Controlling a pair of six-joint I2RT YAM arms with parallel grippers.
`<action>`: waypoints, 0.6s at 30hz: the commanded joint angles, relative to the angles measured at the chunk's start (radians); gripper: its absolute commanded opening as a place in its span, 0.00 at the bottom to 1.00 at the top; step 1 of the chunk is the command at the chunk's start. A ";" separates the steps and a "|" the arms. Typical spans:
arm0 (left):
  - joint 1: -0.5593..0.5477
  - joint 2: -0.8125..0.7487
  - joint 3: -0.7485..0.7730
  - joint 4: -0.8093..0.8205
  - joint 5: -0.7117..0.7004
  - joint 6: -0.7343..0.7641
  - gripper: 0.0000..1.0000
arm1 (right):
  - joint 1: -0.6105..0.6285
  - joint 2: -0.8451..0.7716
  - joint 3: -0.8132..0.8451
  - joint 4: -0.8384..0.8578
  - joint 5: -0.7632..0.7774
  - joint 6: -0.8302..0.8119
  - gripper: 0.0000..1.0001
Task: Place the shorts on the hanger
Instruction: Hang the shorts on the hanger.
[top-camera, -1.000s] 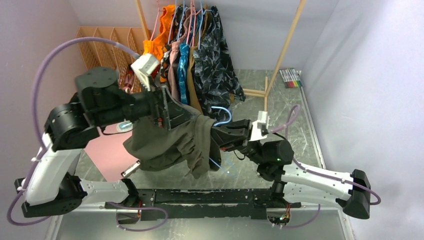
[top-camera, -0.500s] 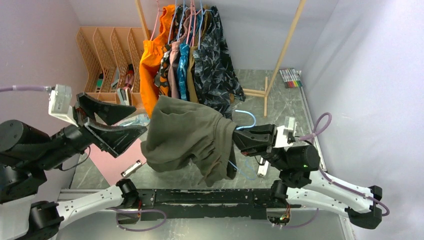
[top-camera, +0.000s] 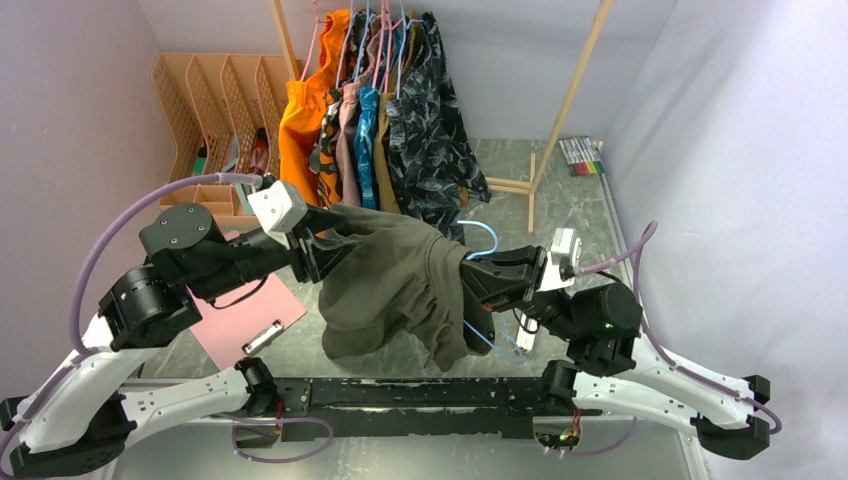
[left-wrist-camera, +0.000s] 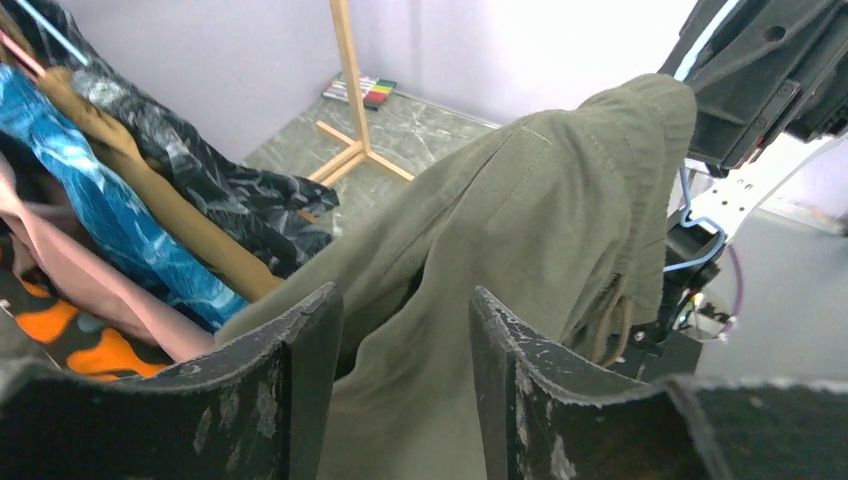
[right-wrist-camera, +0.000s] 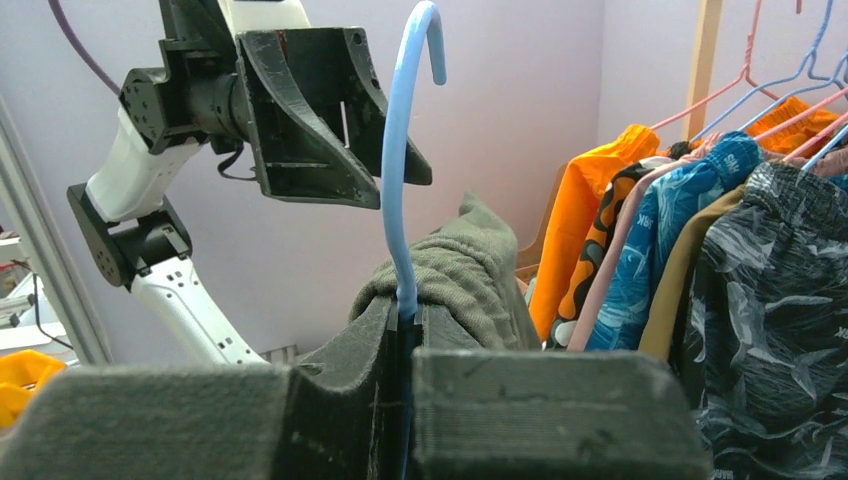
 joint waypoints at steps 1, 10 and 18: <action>-0.004 -0.002 0.014 0.085 0.072 0.171 0.56 | 0.000 0.003 0.061 0.039 -0.029 -0.005 0.00; -0.004 0.052 0.010 0.054 0.200 0.190 0.48 | 0.000 0.031 0.074 0.047 -0.044 -0.003 0.00; -0.004 0.068 -0.037 0.073 0.204 0.189 0.55 | 0.001 0.051 0.093 0.051 -0.062 0.005 0.00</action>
